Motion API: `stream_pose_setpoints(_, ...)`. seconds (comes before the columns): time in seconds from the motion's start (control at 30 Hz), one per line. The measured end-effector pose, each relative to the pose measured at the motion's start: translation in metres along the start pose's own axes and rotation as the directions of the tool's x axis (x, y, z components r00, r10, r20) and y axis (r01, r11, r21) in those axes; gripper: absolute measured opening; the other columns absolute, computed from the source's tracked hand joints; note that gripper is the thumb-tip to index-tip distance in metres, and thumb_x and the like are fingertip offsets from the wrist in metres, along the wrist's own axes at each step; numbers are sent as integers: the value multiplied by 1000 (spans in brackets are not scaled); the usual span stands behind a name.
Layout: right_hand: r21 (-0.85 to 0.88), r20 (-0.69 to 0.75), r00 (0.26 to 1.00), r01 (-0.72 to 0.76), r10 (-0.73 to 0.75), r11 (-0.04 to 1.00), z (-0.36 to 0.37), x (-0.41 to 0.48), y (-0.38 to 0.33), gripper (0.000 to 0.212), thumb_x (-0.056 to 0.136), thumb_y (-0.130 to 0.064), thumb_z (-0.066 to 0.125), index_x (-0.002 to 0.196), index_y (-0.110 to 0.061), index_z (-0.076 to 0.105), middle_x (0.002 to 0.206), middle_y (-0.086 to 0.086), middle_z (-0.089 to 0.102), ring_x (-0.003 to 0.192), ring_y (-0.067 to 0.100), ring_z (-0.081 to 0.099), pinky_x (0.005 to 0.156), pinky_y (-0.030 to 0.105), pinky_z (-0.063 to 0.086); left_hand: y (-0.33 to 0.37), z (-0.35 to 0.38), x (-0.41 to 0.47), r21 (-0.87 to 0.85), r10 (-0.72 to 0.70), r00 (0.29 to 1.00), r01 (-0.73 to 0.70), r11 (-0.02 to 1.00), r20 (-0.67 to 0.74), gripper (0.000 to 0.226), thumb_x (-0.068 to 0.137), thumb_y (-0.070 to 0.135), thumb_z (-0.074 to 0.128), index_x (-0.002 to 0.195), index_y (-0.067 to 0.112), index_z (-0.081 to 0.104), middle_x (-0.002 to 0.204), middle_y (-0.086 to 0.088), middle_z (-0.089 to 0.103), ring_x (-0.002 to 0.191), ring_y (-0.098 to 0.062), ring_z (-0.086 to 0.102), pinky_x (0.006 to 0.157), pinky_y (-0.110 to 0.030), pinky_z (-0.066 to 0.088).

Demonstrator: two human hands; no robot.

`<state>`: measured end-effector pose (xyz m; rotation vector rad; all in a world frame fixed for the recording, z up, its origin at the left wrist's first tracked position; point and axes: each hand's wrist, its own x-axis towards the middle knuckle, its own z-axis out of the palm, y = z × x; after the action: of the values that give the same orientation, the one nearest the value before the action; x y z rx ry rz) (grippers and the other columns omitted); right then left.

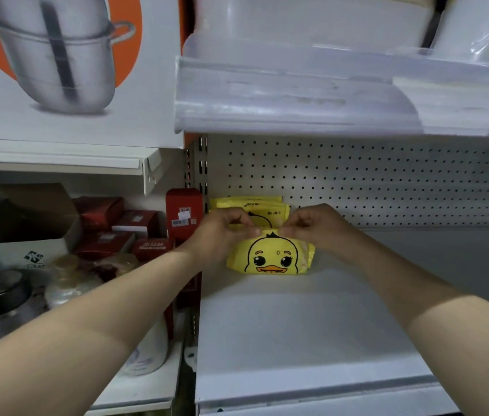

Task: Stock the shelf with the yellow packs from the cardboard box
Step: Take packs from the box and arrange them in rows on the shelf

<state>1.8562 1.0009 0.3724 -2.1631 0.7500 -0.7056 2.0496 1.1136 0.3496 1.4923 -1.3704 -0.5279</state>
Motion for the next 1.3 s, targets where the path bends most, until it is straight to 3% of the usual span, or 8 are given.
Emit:
stream_pose_setpoints(0.13, -6, -118, 993, 8, -9, 1000, 8, 10, 2, 11, 76, -23, 85, 72, -22, 76, 78, 0, 76, 78, 9, 70, 83, 29, 55, 8, -5, 14, 184, -47, 997, 59, 981, -68, 13, 82, 25, 78, 76, 18, 68, 82, 8, 68, 77, -1, 61, 63, -10, 44)
stream_pose_setpoints(0.23, -104, -156, 986, 36, -52, 994, 17, 22, -1, 12, 78, -25, 84, 84, -18, 76, 88, -1, 75, 88, 10, 68, 84, 27, 52, 3, -11, 27, 318, -5, 984, 62, 946, -178, 15, 78, 33, 80, 70, 27, 68, 84, 9, 71, 85, -8, 65, 76, -25, 53)
stream_pose_setpoints(0.33, -253, -61, 996, 45, -63, 966, 25, 28, 0, 47, 71, -26, 89, 111, -18, 66, 116, -1, 65, 112, 11, 57, 94, 26, 45, -4, -14, 32, 418, 9, 974, 89, 904, -227, 17, 77, 39, 78, 70, 32, 65, 92, 5, 69, 95, -16, 62, 84, -37, 54)
stream_pose_setpoints(0.5, -561, -46, 992, 74, -120, 825, 35, 28, 11, 86, 71, -28, 88, 143, -24, 42, 136, 2, 47, 128, 21, 38, 99, 30, 38, -9, -13, 24, 616, 77, 953, 126, 778, -293, 28, 80, 35, 76, 98, 25, 57, 112, -1, 60, 107, -24, 43, 80, -32, 38)
stream_pose_setpoints(0.77, -496, -175, 982, -31, -65, 868, 11, -10, 0, 79, 74, -33, 83, 143, -27, 45, 135, 3, 50, 129, 24, 39, 96, 34, 42, 29, 1, -22, 548, -14, 929, 230, 804, -369, 54, 79, 45, 77, 126, 29, 55, 132, -5, 47, 123, -27, 42, 98, -36, 40)
stream_pose_setpoints(0.9, -488, -100, 992, 13, -71, 873, -15, -55, -17, 68, 79, -30, 76, 140, -30, 47, 134, 4, 53, 126, 26, 45, 89, 32, 40, 65, 20, -65, 473, -55, 925, 242, 847, -375, 54, 79, 39, 79, 125, 24, 56, 136, -10, 44, 127, -31, 40, 102, -35, 36)
stream_pose_setpoints(1.1, -562, 33, 999, -6, 29, 827, -40, -152, -55, 75, 79, -35, 79, 144, -35, 42, 144, 6, 48, 130, 28, 46, 104, 37, 43, 114, 70, -158, 396, -192, 894, 361, 844, -405, 56, 76, 33, 82, 124, 25, 54, 133, -10, 41, 122, -30, 43, 104, -40, 41)
stream_pose_setpoints(1.3, -587, 174, 984, 82, 27, 805, -46, -263, -58, 71, 80, -40, 80, 141, -33, 44, 140, 7, 48, 130, 30, 45, 103, 42, 43, 134, 127, -267, 423, -240, 897, 394, 816, -372, 62, 74, 34, 82, 128, 26, 52, 134, -8, 40, 125, -28, 42, 104, -38, 40)
